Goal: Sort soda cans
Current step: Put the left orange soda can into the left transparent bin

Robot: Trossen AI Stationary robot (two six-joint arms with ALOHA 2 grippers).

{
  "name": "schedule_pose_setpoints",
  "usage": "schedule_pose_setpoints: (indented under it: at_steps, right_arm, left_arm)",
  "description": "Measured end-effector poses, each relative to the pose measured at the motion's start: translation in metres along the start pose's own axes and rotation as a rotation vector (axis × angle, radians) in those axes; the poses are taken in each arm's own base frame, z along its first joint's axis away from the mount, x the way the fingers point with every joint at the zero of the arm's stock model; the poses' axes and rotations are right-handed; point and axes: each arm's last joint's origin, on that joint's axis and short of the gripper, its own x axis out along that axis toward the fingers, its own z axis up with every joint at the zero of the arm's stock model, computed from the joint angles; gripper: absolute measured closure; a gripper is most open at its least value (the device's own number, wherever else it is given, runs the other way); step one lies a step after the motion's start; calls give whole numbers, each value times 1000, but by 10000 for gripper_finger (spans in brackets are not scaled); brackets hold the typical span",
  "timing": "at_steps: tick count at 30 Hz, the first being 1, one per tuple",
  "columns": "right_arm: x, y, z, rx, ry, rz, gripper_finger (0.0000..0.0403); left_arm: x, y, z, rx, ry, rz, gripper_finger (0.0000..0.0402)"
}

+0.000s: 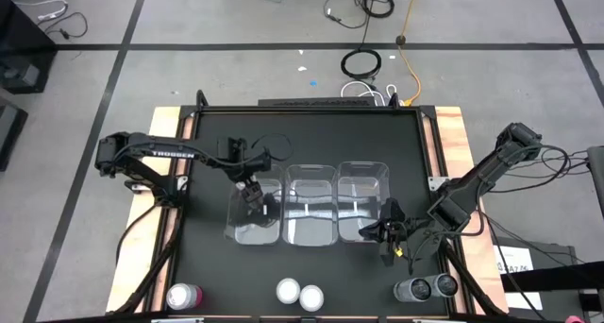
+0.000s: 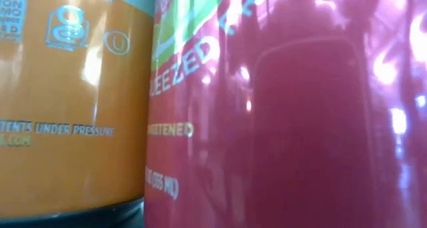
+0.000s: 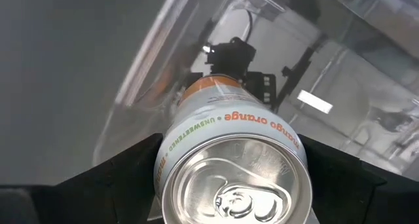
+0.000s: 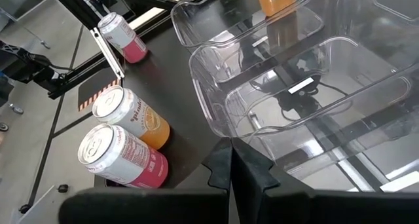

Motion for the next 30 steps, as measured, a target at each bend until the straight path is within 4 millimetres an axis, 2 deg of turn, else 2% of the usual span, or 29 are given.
schedule_pose_setpoints:
  at_steps: [20,30]
  right_arm:
    - [0,0,0,2,0,1,403]
    - [0,0,0,2,1,1,403]
  left_arm:
    - [-1,-1,1,-1,-18,-9,80]
    - [7,0,-2,-2,-18,-12,80]
